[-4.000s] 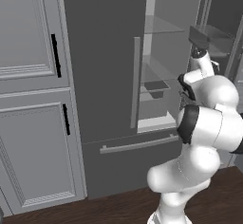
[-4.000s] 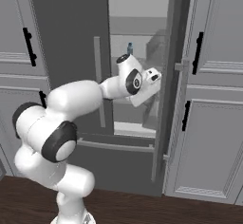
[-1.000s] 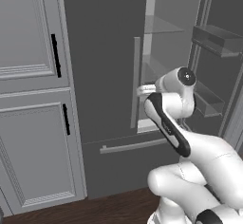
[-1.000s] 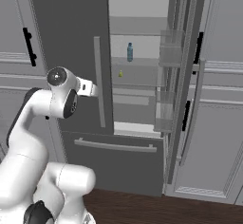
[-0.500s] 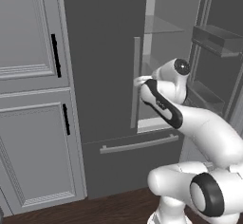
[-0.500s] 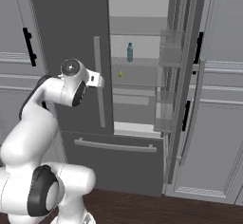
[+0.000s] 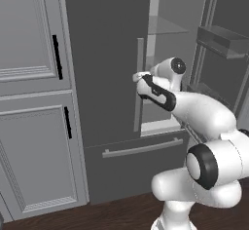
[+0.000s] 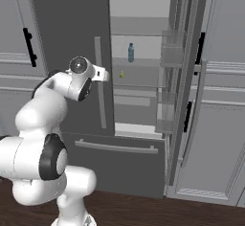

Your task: Grab a lemon wedge from the fridge and one ice cube from the ice bowl, and put them in the glass of lemonade.

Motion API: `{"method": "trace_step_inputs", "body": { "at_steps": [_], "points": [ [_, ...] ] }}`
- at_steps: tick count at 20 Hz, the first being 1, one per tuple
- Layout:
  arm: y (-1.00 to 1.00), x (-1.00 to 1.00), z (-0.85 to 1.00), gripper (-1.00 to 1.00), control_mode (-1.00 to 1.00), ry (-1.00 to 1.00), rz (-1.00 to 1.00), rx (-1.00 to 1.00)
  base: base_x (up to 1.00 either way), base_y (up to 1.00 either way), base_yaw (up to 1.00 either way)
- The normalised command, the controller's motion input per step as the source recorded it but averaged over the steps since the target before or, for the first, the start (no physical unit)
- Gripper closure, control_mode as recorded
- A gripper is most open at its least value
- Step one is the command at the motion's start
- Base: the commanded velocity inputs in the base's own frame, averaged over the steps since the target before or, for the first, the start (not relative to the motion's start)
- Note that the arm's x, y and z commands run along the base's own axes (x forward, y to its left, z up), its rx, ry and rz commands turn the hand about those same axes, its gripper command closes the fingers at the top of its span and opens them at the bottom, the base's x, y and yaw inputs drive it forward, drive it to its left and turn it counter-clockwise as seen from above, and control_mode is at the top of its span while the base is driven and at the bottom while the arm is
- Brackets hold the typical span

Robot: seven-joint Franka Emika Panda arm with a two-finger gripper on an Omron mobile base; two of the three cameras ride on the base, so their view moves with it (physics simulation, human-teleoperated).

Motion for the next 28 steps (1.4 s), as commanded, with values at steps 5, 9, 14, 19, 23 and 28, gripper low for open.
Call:
{"method": "trace_step_inputs", "body": {
  "at_steps": [5,9,14,19,23,28],
  "points": [
    [0.0,0.76,-0.16,-1.0,-1.0,-0.08,0.0,0.0,0.0,0.0,0.0],
    [0.0,0.77,-0.25,-1.0,-1.0,-0.05,0.0,0.0,0.0,0.0,0.0],
    [0.0,0.8,-0.31,-1.0,-1.0,-0.02,0.0,0.0,0.0,0.0,0.0],
    [0.0,0.89,-0.31,-1.0,-1.0,0.0,0.0,0.0,0.0,0.0,0.0],
    [0.0,0.99,-0.3,-1.0,-1.0,0.0,0.0,0.0,0.0,0.0,0.0],
    [0.0,0.36,0.15,1.0,-1.0,0.18,0.0,0.0,0.0,0.0,0.0]
  ]
}}
